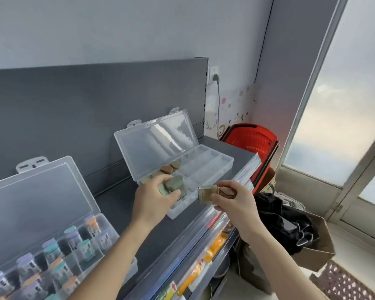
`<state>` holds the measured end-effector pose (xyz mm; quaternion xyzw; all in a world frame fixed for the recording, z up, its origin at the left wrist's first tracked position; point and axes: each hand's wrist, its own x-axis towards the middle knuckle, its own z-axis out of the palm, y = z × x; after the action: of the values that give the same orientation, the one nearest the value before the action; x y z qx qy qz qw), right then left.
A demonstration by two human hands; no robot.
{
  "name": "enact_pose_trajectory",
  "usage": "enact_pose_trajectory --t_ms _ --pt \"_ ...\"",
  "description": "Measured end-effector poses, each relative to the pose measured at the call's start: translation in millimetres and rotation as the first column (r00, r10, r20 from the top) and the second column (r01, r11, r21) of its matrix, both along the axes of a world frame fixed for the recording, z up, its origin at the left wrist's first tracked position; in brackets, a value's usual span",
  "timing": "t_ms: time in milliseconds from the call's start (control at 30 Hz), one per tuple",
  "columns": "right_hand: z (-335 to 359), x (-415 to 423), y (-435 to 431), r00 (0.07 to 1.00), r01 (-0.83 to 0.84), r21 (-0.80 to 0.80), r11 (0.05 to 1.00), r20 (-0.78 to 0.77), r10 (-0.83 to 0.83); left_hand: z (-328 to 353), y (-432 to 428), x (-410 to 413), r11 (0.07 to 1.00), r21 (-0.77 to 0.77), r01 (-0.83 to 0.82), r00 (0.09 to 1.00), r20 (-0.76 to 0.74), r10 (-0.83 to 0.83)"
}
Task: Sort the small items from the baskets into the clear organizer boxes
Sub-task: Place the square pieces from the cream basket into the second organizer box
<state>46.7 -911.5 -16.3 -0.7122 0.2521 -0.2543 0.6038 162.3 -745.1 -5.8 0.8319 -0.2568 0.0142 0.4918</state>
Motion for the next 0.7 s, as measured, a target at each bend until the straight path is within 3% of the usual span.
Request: enact_pose_trajectory --t_ms 300,700 --pt "3.3 72.5 -103.0 0.969 -0.244 -0.017 0.970 -0.050 0.243 -0.4 -78.4 23.9 0.961 -0.027 -0.275 0.961 -0.017 0.275" --pt "-3.7 159.3 -157.6 0.936 -0.351 -0.129 0.928 -0.076 0.343 -15.1 -124.0 86.9 0.911 0.158 -0.381 0.924 0.023 0.383"
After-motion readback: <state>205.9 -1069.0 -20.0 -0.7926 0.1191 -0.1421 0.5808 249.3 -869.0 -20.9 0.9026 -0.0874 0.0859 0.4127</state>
